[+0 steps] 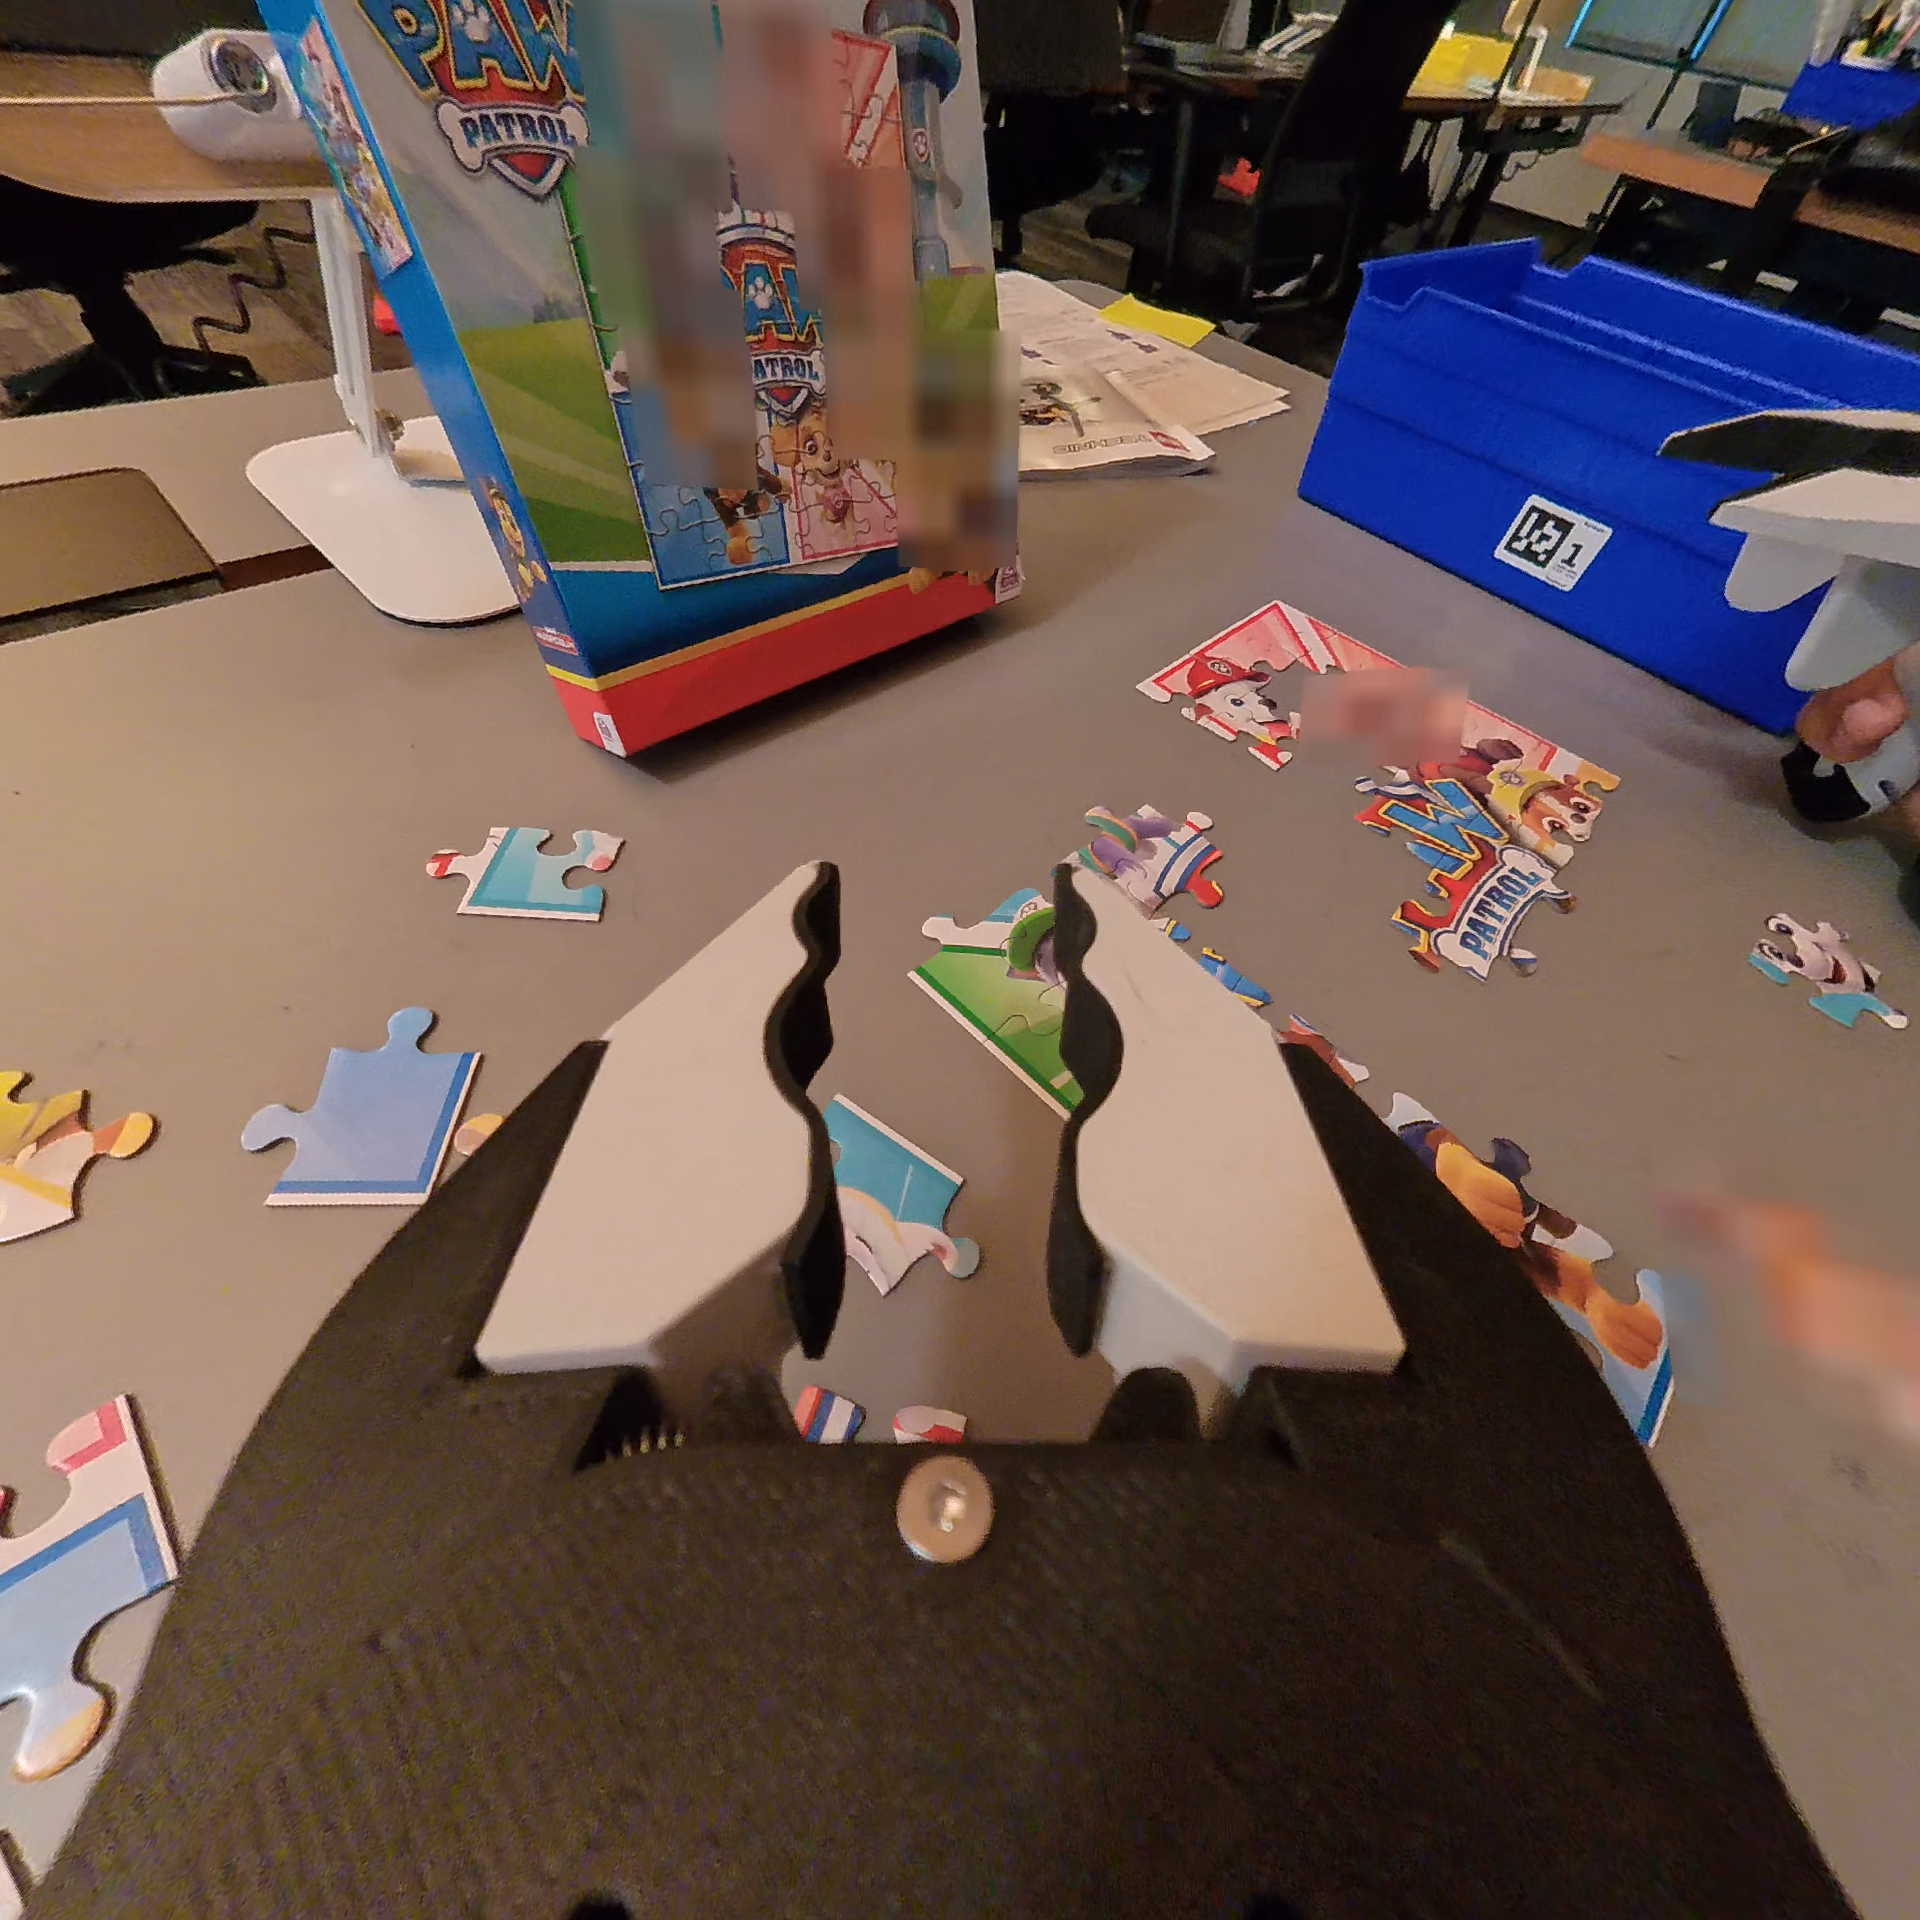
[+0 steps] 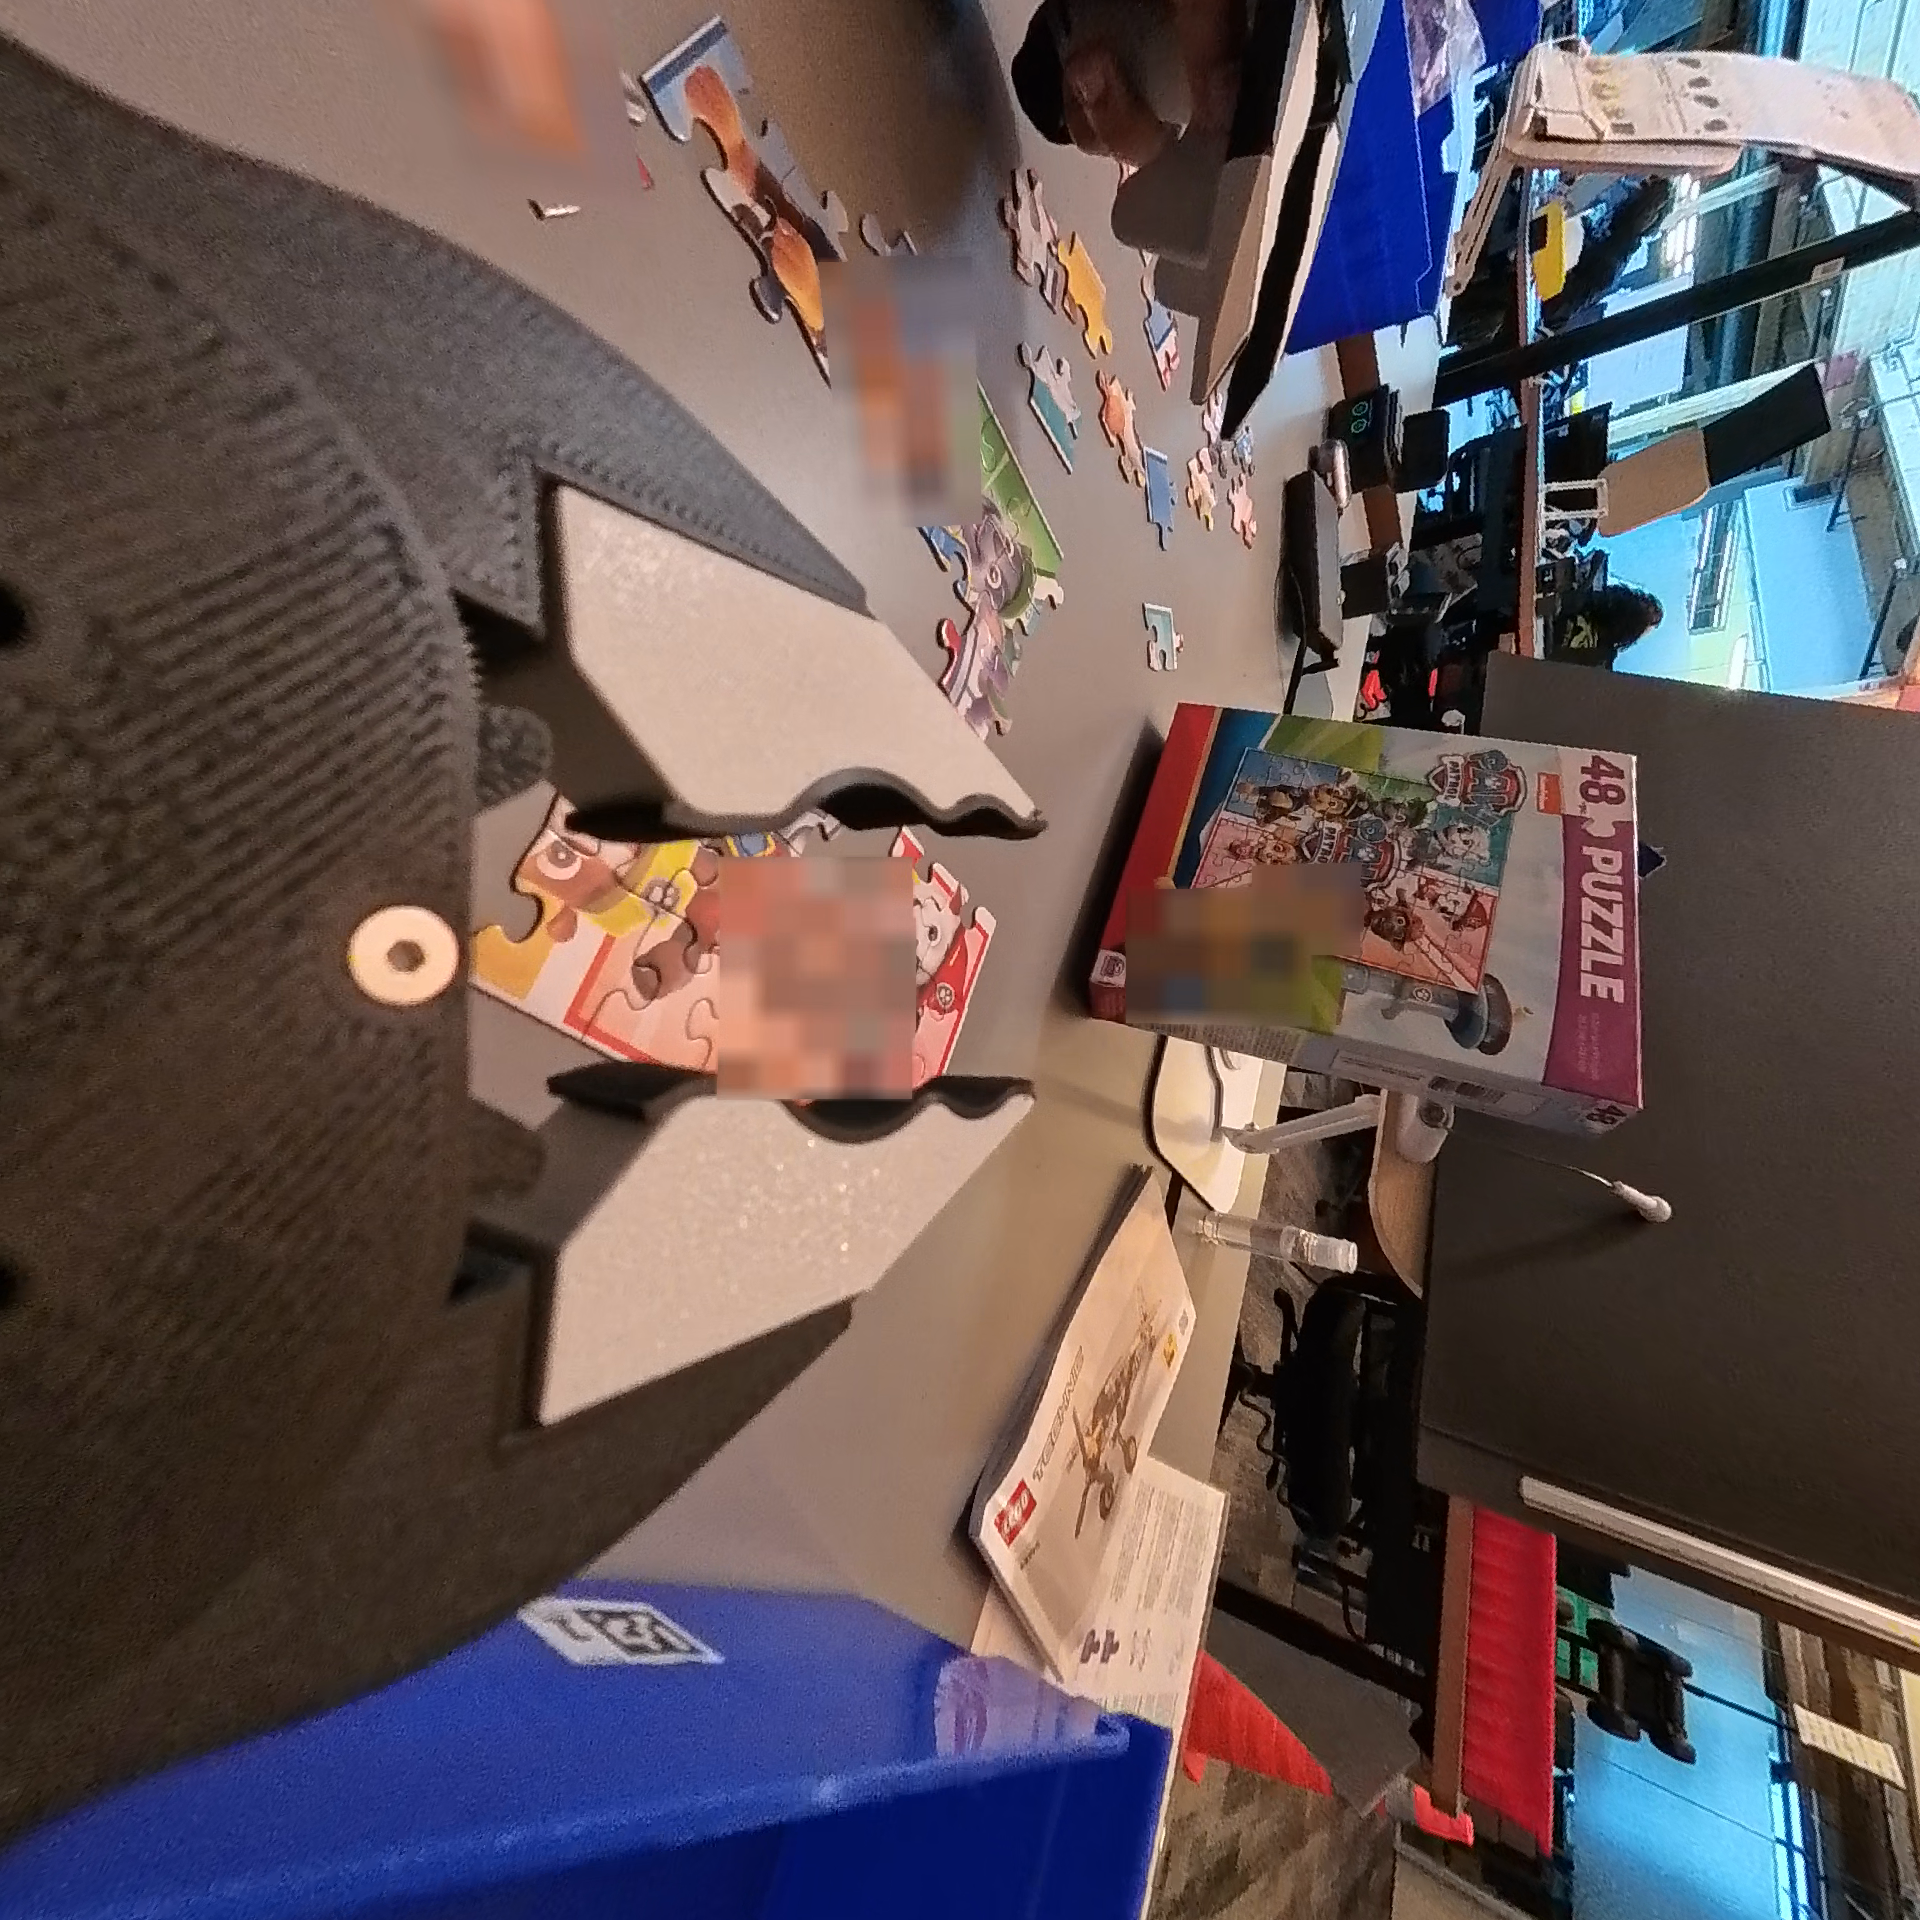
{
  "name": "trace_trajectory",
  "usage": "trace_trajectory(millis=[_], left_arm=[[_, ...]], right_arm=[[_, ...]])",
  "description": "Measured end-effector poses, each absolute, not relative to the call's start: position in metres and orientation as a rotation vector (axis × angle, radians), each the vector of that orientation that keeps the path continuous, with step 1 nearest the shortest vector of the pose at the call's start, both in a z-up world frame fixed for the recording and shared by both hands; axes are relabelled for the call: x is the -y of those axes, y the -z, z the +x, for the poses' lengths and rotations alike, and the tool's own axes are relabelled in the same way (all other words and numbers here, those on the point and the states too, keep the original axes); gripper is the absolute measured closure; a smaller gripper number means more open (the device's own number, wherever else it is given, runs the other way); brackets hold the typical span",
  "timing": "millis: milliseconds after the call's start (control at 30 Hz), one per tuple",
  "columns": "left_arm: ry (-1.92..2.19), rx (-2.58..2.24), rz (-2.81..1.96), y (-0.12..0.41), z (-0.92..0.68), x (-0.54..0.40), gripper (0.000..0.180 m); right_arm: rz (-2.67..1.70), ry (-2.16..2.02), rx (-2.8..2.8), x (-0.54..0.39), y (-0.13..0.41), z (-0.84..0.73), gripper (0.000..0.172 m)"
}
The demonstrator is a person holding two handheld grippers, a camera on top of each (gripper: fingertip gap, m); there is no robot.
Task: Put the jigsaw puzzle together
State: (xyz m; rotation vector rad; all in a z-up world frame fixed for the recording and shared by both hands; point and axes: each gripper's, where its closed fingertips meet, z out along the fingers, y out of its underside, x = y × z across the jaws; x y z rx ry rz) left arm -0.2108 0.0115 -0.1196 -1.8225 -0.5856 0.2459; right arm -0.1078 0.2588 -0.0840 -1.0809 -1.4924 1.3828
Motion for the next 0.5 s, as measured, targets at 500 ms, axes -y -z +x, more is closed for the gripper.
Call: trace_trajectory(millis=[500], left_arm=[[-0.203, 0.605, -1.824, 0.124, -0.209, -0.013, 0.144]], right_arm=[[-0.828, -1.26, 2.299, -0.21, 0.145, 0.001, 0.115]])
